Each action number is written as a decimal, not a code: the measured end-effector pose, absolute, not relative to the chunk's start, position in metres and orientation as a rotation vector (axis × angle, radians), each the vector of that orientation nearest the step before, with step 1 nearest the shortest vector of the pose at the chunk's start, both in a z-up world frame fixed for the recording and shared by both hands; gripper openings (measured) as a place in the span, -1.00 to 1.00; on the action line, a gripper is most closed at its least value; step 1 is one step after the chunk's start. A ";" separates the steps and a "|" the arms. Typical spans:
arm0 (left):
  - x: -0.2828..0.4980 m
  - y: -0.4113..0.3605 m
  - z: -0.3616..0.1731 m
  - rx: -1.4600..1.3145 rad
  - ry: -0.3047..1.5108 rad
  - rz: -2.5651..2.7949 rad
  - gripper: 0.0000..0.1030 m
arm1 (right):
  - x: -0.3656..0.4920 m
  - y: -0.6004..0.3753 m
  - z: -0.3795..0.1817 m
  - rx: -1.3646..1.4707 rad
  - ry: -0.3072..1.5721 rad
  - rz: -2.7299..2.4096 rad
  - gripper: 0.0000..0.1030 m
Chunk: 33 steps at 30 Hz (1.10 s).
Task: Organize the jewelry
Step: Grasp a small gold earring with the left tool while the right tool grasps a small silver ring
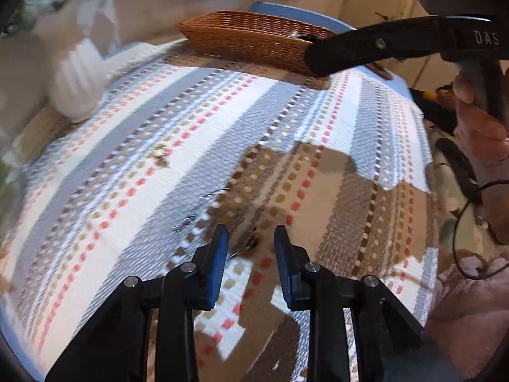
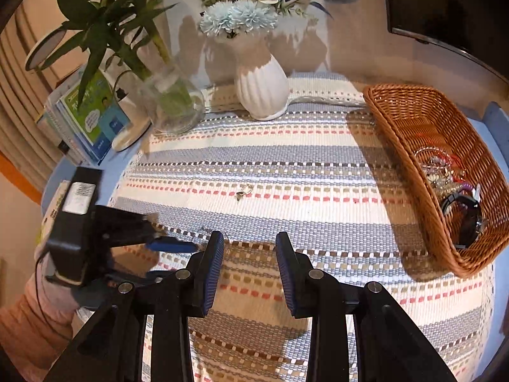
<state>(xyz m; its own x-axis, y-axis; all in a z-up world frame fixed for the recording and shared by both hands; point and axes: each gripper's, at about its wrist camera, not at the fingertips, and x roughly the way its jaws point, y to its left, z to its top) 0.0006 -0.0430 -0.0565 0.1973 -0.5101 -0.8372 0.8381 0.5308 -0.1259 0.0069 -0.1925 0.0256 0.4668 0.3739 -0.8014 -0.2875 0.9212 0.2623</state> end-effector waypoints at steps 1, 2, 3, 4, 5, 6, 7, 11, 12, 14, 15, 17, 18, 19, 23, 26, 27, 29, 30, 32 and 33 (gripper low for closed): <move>0.002 -0.043 -0.060 0.398 0.987 -1.001 -0.43 | 0.008 -0.191 0.025 0.096 1.010 0.402 -0.31; 0.002 -0.043 -0.062 0.397 0.981 -1.002 -0.43 | 0.011 -0.190 0.024 0.096 1.012 0.398 -0.31; 0.000 -0.042 -0.062 0.390 0.968 -1.009 -0.43 | 0.014 -0.188 0.023 0.097 1.014 0.394 -0.31; 0.000 -0.041 -0.062 0.383 0.967 -1.015 -0.43 | 0.020 -0.185 0.019 0.099 1.021 0.390 -0.31; 0.001 -0.039 -0.063 0.370 0.967 -1.017 -0.43 | 0.025 -0.181 0.014 0.099 1.028 0.390 -0.31; 0.003 -0.037 -0.064 0.346 0.971 -1.018 -0.43 | 0.031 -0.176 0.008 0.097 1.036 0.387 -0.31; 0.004 -0.034 -0.064 0.318 0.975 -1.024 -0.43 | 0.038 -0.171 0.001 0.090 1.043 0.379 -0.31; 0.001 -0.027 -0.064 0.322 0.975 -1.060 -0.43 | 0.058 -0.147 -0.029 0.056 1.059 0.355 -0.31; -0.001 -0.025 -0.064 0.326 0.971 -1.074 -0.43 | 0.062 -0.141 -0.037 0.055 1.068 0.355 -0.31; -0.003 -0.022 -0.064 0.324 0.971 -1.079 -0.43 | 0.068 -0.132 -0.048 0.066 1.082 0.368 -0.31; -0.003 -0.022 -0.063 0.325 0.970 -1.082 -0.43 | 0.070 -0.127 -0.053 0.067 1.086 0.366 -0.31; -0.003 -0.021 -0.064 0.323 0.968 -1.085 -0.43 | 0.074 -0.120 -0.059 0.063 1.087 0.361 -0.31; -0.002 -0.021 -0.064 0.317 0.970 -1.088 -0.43 | 0.076 -0.116 -0.061 0.063 1.080 0.358 -0.32; -0.002 -0.021 -0.064 0.313 0.971 -1.090 -0.43 | 0.078 -0.114 -0.061 0.056 1.060 0.349 -0.32; -0.001 -0.020 -0.064 0.295 0.977 -1.093 -0.43 | 0.086 -0.101 -0.063 -0.007 1.027 0.312 -0.32; -0.002 -0.019 -0.064 0.282 0.978 -1.090 -0.43 | 0.086 -0.092 -0.065 -0.092 0.994 0.287 -0.37; -0.001 -0.019 -0.064 0.275 0.981 -1.090 -0.43 | 0.084 -0.089 -0.066 -0.129 0.980 0.273 -0.48; 0.000 -0.018 -0.064 0.270 0.983 -1.091 -0.43 | 0.080 -0.087 -0.067 -0.166 0.959 0.261 -0.65; 0.003 -0.020 -0.065 0.269 0.984 -1.090 -0.43 | 0.079 -0.090 -0.066 -0.154 0.965 0.269 -0.81; 0.002 -0.020 -0.065 0.277 0.979 -1.086 -0.43 | 0.075 -0.103 -0.065 -0.097 0.985 0.281 -0.81; 0.000 -0.021 -0.064 0.287 0.973 -1.082 -0.43 | 0.073 -0.109 -0.064 -0.073 0.990 0.278 -0.81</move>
